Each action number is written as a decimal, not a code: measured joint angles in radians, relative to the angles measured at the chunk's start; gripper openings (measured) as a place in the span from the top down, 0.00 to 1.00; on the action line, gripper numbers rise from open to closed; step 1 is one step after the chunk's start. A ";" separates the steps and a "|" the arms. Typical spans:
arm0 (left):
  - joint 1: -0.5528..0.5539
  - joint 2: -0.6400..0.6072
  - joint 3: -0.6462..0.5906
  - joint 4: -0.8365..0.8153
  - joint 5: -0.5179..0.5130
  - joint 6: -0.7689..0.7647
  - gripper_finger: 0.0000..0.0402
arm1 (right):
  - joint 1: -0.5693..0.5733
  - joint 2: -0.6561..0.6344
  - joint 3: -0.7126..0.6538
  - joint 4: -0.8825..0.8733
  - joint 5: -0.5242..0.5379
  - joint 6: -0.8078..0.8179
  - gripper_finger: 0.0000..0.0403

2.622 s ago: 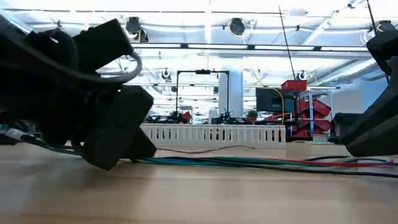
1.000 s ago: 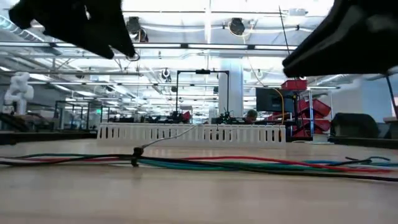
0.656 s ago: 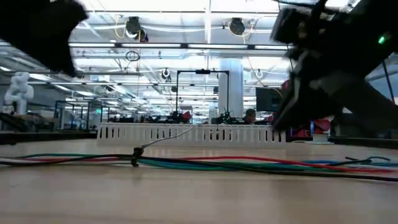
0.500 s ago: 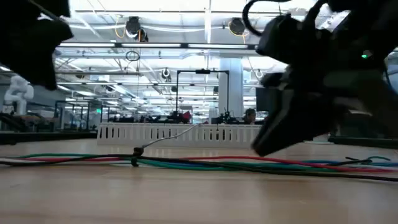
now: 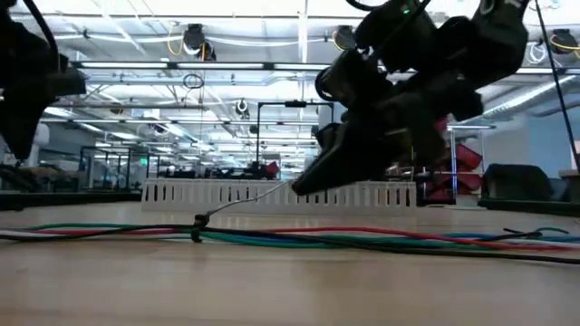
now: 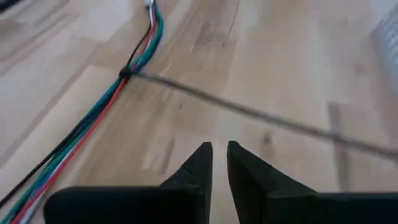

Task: Ziptie cables
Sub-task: Wrap the cables together using a zip tie

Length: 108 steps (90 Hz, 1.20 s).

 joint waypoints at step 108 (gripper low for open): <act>0.063 0.232 0.051 0.066 0.558 -0.016 0.61 | -0.149 0.001 0.059 -0.092 -0.280 -0.201 0.91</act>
